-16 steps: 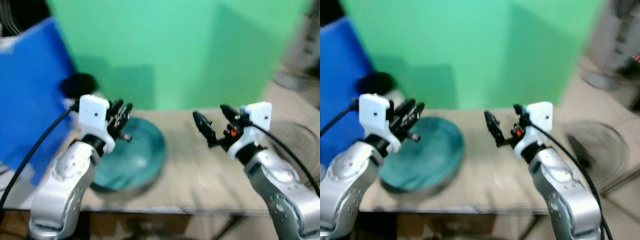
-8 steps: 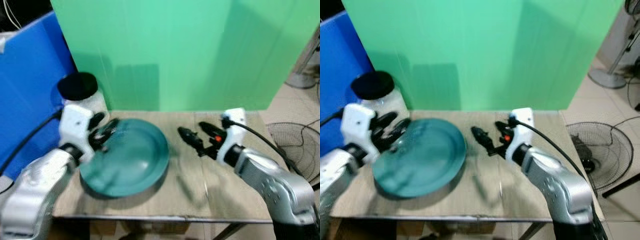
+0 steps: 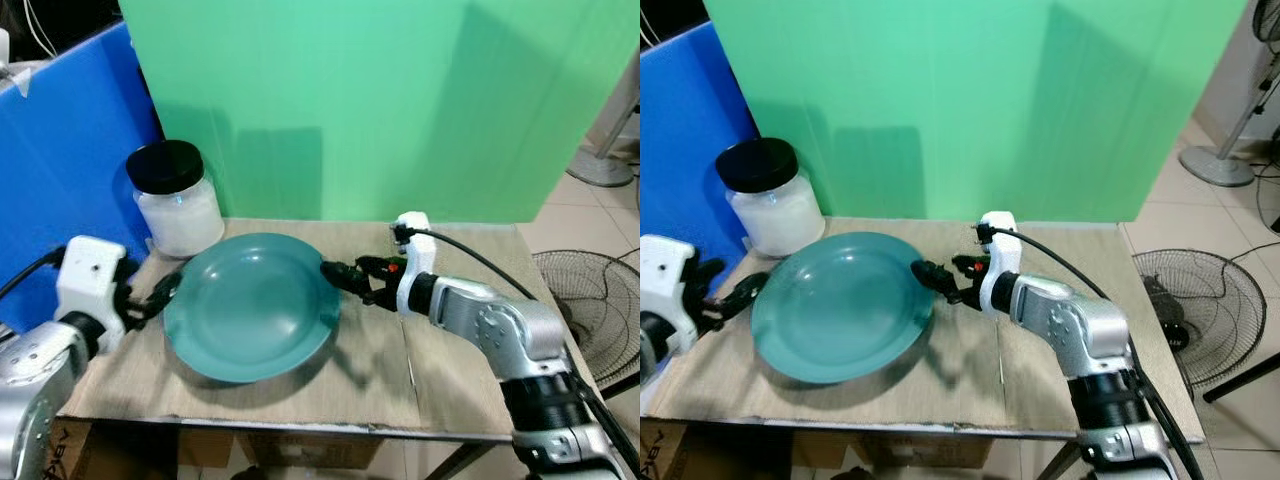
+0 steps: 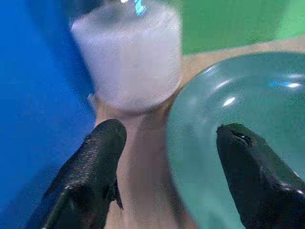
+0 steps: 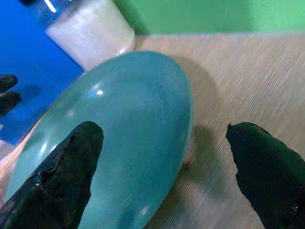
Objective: Setting the table
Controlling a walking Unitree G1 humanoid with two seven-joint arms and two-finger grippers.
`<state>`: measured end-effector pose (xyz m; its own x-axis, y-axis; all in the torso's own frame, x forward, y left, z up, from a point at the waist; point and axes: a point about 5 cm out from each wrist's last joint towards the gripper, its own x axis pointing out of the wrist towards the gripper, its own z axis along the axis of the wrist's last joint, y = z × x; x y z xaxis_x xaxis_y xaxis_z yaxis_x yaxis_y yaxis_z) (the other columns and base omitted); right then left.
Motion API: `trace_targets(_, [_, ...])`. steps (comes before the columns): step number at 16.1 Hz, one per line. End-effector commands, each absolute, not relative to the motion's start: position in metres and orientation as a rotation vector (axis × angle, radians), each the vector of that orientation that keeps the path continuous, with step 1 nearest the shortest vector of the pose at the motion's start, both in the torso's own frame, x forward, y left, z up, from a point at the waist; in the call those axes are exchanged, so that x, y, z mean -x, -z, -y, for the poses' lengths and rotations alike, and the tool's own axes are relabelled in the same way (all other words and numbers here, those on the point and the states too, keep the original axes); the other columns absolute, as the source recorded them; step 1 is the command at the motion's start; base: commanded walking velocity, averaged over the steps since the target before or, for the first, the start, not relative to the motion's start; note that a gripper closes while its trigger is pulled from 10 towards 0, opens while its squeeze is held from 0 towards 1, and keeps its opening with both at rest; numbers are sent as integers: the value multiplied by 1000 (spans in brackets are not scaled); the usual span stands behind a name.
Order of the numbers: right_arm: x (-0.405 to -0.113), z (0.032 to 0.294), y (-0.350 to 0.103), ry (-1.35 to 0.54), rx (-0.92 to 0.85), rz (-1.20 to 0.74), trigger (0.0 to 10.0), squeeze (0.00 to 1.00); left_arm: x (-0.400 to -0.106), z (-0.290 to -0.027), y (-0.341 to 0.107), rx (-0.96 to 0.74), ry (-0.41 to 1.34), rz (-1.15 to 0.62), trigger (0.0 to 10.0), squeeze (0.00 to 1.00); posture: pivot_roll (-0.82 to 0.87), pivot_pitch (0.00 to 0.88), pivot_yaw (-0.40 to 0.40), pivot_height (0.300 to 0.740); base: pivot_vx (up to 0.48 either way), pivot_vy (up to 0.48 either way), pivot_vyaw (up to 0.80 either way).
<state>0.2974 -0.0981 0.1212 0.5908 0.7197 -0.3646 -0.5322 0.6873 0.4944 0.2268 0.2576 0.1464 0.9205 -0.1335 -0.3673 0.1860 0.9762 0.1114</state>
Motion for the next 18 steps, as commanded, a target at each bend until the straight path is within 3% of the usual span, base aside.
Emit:
trace_targets(1, [-303, 94, -120, -757, -346, -582, 10000, 0, -222, -265, -139, -133, 141, -414, 10000, 941, 126, 0, 8, 740, 0, 0, 0])
trace_targets(2, [-304, 92, -118, -757, -340, -590, 10000, 0, -219, -267, -134, -139, 137, -438, 10000, 886, 126, 0, 8, 740, 0, 0, 0])
trace_targets(3, [-308, 85, -112, -755, -351, -604, 10000, 0, -216, -268, -125, -104, 146, -455, 10000, 0, 126, 0, 6, 740, 0, 0, 0])
trace_targets(11, [-308, 62, -96, -878, -399, -674, 10000, 0, -217, -254, -106, 148, 237, -433, 10000, 0, 130, 0, -2, 740, 0, 0, 0])
trace_targets(12, [-308, 62, -96, -890, -417, -675, 7020, 0, -217, -252, -106, 158, 257, -432, 10000, 0, 130, 0, -2, 740, 0, 0, 0])
trace_targets(13, [-309, 62, -98, -909, -465, -667, 0, 0, -217, -248, -107, 168, 297, -423, 10000, 0, 131, 0, -2, 740, 0, 0, 0])
trace_targets(18, [-308, 64, -96, -925, -494, -669, 0, 0, -217, -240, -109, 175, 338, -420, 10000, 0, 125, 0, 0, 740, 0, 0, 0])
